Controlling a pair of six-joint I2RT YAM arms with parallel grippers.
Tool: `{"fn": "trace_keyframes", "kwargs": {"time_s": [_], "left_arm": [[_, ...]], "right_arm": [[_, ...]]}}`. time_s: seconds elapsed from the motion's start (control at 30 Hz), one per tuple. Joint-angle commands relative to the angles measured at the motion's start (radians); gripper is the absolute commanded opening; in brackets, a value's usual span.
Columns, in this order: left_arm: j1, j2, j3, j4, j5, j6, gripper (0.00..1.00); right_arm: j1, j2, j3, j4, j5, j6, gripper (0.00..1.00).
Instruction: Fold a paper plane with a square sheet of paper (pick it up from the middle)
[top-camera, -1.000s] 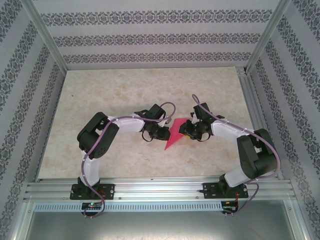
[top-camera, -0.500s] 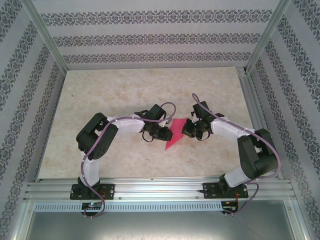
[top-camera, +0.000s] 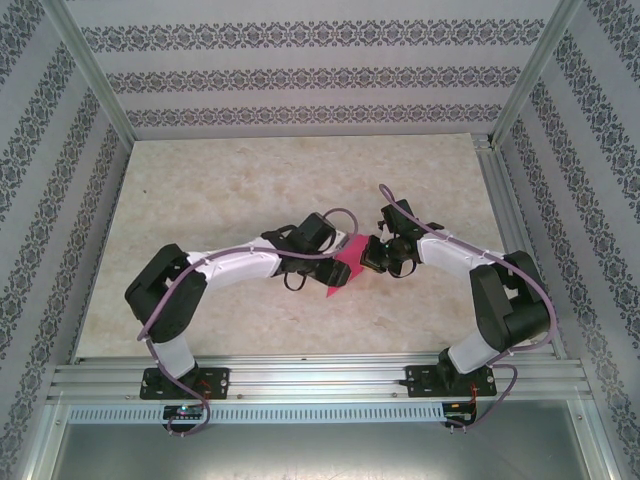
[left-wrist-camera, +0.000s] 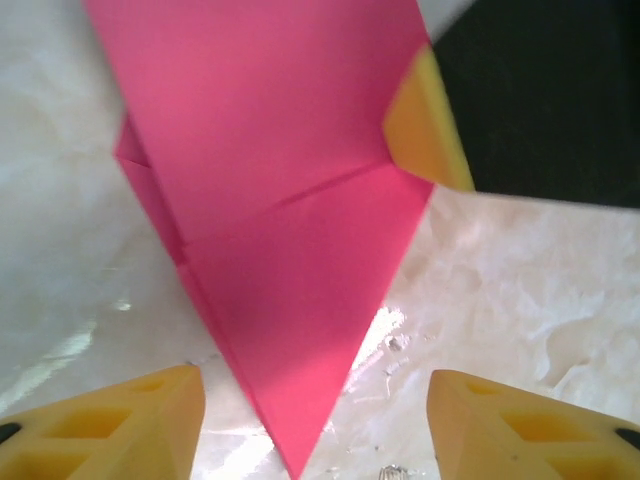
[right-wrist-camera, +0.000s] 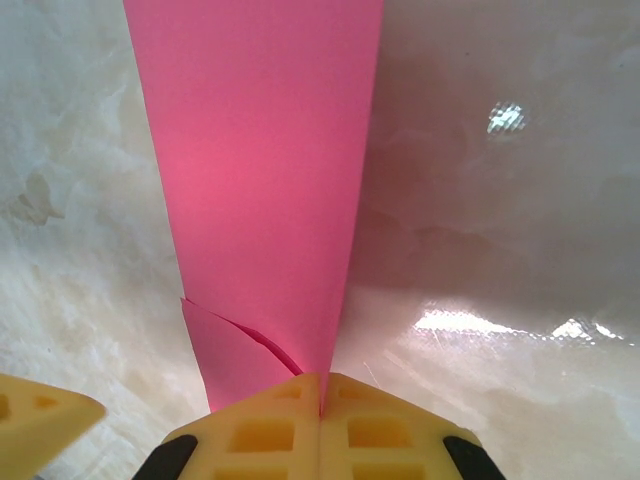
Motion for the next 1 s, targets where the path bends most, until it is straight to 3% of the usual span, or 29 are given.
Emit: {"fn": "trace_keyframes", "kwargs": {"time_s": [0.0,0.23,0.4,0.53,0.73,0.97], "left_arm": [[-0.061,0.051,0.069,-0.081,-0.108,0.095,0.63],[-0.115,0.099,0.111,-0.106,-0.241,0.137,0.64],[-0.148,0.134,0.124,-0.118,-0.31,0.16,0.59],[-0.156,0.065,0.036,-0.019,-0.351,0.099,0.57],[-0.149,-0.043,-0.093,0.137,-0.312,0.082,0.67],[-0.15,-0.081,-0.162,0.246,-0.302,0.151,0.67]], "right_arm": [[0.01,0.015,0.028,0.006,-0.011,0.015,0.0],[0.01,0.023,0.029,0.011,-0.018,0.018,0.0],[0.009,0.029,0.029,0.031,-0.04,0.031,0.0],[0.0,0.027,0.022,0.038,-0.042,0.04,0.0],[-0.017,0.018,0.009,0.072,-0.074,0.061,0.0],[-0.031,0.015,0.004,0.081,-0.092,0.072,0.0]]}}
